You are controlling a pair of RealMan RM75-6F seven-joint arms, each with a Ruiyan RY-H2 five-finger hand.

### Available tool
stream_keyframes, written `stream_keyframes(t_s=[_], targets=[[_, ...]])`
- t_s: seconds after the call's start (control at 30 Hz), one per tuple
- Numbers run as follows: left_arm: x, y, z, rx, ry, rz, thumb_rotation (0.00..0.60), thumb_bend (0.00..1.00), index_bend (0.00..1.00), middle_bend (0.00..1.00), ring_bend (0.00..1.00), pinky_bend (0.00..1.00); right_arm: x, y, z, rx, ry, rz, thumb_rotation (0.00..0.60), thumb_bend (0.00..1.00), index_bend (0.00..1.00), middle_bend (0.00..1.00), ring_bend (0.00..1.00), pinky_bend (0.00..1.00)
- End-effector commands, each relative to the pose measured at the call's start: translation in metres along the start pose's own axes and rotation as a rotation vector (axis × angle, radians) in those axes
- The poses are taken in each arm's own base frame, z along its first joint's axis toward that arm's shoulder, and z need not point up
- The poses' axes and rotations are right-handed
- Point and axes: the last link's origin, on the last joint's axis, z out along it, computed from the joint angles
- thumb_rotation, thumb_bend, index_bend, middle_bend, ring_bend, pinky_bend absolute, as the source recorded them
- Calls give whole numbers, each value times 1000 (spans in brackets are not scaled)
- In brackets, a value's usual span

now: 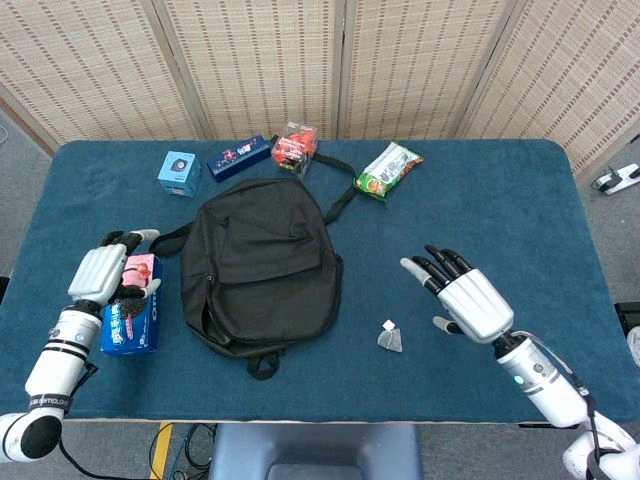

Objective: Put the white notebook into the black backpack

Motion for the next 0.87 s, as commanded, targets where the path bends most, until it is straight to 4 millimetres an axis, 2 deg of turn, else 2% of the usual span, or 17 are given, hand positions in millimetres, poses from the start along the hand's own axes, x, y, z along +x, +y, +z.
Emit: stream_keyframes(t_s=[0.03,0.17,0.43,0.87], targets=[[5,-23,-15,41,56,36,600,284,246,206,217,76,8,15,-16,-97,-15,10,600,51,85,157,60,163],[8,-44,-33,76,121,70,600,285,253,206,217,76,13,34,-38,-216,-32,17,600,51,110,167,65,170],[8,-69,-68,127,203,128,600,284,259,206,217,76,13,54,-83,-413,-37,50,600,62,111,174,74,190],[4,-90,-140,240,270,151,600,284,267,206,216,76,11,57,-135,-565,-8,73,600,64,118,183,94,194]])
